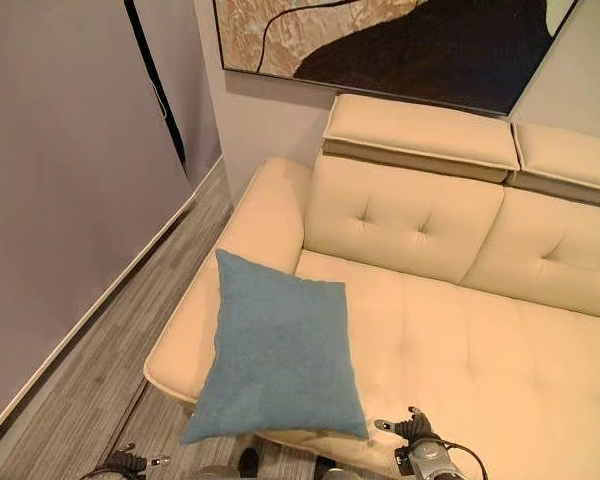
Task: Pick up all the scattered cushions and arrange them neatly on the sofa.
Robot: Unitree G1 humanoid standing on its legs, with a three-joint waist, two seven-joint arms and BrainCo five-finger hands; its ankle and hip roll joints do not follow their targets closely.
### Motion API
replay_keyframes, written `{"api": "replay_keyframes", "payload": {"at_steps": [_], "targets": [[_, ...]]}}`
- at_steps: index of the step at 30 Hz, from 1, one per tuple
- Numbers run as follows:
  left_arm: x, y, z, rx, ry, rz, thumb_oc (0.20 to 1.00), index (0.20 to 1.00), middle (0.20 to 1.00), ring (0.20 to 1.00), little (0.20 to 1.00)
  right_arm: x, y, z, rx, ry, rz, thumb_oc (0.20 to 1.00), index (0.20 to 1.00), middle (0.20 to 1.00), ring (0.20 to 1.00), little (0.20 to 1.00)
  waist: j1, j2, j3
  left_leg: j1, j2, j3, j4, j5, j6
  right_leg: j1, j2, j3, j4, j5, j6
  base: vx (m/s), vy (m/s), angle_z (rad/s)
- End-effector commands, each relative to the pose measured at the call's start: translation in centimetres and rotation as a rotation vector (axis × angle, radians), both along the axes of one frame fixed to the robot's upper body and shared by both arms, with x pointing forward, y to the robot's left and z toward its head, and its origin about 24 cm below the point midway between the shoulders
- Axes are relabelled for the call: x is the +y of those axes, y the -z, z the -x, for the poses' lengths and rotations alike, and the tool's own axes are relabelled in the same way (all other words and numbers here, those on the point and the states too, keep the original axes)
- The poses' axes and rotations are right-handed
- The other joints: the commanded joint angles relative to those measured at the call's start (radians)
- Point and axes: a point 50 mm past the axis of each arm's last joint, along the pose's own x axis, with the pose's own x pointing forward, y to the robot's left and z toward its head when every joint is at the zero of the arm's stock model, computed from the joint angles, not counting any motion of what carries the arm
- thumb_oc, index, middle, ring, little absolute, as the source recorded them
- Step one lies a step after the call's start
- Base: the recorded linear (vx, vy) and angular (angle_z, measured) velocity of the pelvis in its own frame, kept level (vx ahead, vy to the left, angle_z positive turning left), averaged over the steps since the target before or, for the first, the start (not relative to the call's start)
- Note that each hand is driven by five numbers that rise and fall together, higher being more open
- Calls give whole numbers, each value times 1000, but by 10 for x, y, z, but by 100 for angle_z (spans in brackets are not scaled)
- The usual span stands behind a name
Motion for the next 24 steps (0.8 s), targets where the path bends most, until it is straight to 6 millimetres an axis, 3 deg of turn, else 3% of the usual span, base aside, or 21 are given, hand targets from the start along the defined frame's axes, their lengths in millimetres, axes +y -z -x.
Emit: {"api": "replay_keyframes", "payload": {"at_steps": [1,5,10,16,20,24], "targets": [[13,-22,-40,-187,-72,-56,1000,1000,1000,1000,1000,-17,-13,-13,-79,35,58,1000,1000,1000,1000,1000,16,-43,7,-17,-36,29,14,-4,-9,-17,-40,-2,36,30,67,61,-103,21],[6,-50,-79,-439,-143,-37,1000,1000,1000,1000,1000,-23,-20,-20,-130,72,75,1000,1000,1000,1000,1000,16,-43,20,-21,-28,23,1,3,-18,-9,-33,-20,16,27,64,15,-81,6],[-16,-76,-109,-667,-175,88,1000,1000,1000,1000,1000,-24,-30,-37,-204,52,85,1000,1000,1000,1000,1000,14,-38,45,-37,-22,15,0,7,-24,-18,-29,-34,9,26,60,-24,-42,2],[-46,-102,-146,-807,-104,198,1000,1000,1000,1000,1000,-13,-53,-79,-339,1,82,1000,1000,1000,1000,1000,-1,-16,115,-114,-23,14,4,28,-25,-109,-31,-32,33,39,56,-133,-7,7],[-68,-130,-175,-923,-24,244,1000,1000,1000,1000,1000,3,-80,-119,-485,-41,56,1000,1000,1000,1000,1000,-12,-1,166,-245,-32,24,54,41,-19,-261,-44,-12,106,53,44,-200,26,-1],[-79,-140,-185,-956,15,261,1000,1000,1000,1000,1000,9,-94,-134,-553,-47,45,1000,1000,1000,1000,1000,-15,-6,162,-331,-33,29,87,45,-16,-344,-51,1,135,60,41,-97,8,-10]]}}
